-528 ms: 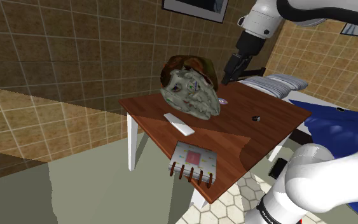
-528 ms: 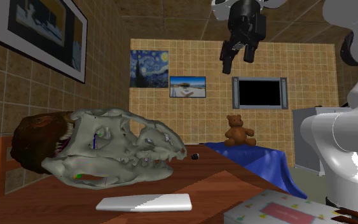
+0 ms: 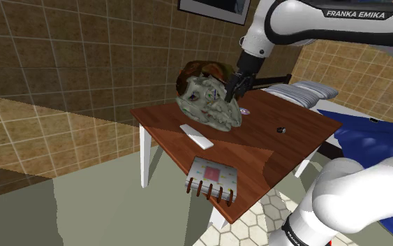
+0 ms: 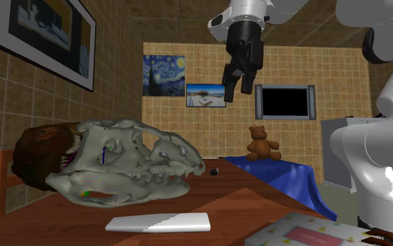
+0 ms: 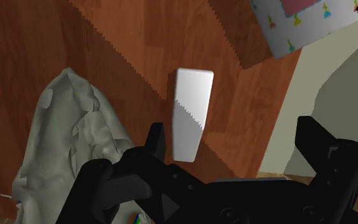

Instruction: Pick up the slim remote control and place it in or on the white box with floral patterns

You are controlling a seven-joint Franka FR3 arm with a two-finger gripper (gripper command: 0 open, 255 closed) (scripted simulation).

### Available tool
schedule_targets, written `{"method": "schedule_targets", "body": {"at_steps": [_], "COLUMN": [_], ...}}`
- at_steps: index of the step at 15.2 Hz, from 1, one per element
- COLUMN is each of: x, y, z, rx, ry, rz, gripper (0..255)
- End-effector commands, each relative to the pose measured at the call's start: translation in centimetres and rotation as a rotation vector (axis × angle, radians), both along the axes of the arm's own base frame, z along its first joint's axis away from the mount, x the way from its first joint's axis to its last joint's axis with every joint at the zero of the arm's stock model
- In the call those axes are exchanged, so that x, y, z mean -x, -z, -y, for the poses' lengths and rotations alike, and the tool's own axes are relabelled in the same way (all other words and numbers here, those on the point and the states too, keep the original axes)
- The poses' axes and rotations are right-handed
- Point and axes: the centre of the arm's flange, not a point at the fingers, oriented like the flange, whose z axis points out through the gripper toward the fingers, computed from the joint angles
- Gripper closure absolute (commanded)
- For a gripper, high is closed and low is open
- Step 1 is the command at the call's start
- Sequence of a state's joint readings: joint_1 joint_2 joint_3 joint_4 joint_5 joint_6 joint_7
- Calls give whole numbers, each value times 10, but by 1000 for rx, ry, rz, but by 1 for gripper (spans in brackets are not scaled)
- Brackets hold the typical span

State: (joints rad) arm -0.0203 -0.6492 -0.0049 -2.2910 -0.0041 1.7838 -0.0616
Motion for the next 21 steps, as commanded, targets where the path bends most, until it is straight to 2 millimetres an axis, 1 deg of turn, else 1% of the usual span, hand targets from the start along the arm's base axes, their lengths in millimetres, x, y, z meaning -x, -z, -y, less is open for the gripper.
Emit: {"method": "schedule_targets", "body": {"at_steps": [1,12,20,21], "x": [-18,-120,-187,-193], "y": [22,134,220,229], "z": [1,15,30,31], "rx": [-1,-5,-8,-9], "ry": [15,98,158,164], "rz": [-13,-89,-144,-149], "gripper": [0,0,0,0]}}
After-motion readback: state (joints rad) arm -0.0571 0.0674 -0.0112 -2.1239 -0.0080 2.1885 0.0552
